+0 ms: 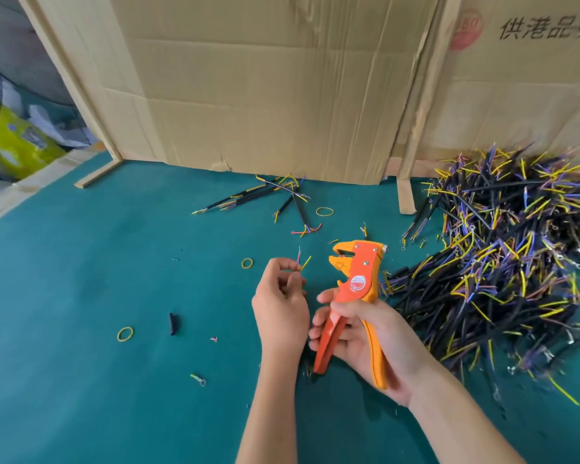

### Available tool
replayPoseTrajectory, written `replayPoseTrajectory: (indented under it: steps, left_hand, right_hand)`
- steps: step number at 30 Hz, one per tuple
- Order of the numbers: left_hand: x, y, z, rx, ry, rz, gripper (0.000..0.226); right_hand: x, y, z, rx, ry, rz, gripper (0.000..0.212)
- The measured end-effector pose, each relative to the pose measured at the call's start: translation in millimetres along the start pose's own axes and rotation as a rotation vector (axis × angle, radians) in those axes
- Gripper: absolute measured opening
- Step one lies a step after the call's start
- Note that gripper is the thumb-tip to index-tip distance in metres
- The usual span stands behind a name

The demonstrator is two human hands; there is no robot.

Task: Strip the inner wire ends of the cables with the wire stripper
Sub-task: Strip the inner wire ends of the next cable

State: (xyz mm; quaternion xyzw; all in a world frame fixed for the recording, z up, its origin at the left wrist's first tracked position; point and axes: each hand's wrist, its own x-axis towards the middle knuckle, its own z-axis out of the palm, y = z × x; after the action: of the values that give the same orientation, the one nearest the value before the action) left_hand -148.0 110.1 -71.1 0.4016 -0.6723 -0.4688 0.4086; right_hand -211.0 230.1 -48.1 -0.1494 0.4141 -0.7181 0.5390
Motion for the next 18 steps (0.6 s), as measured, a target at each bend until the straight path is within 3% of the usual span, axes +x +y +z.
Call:
replayPoseTrajectory:
  steps: [11,18]
  left_hand:
    - [-1.2,2.8,3.7,0.101,0.043,0.187,0.019]
    - [-1.1,1.8,4.5,0.134,0.094,0.283,0.022]
  right_hand:
    - [-2.1,-6.0,-2.0,-0.139,-0.092,0.068,0.018]
    - [-0.5,-5.3,-0.9,-0.143,-0.108,0.087,0.018]
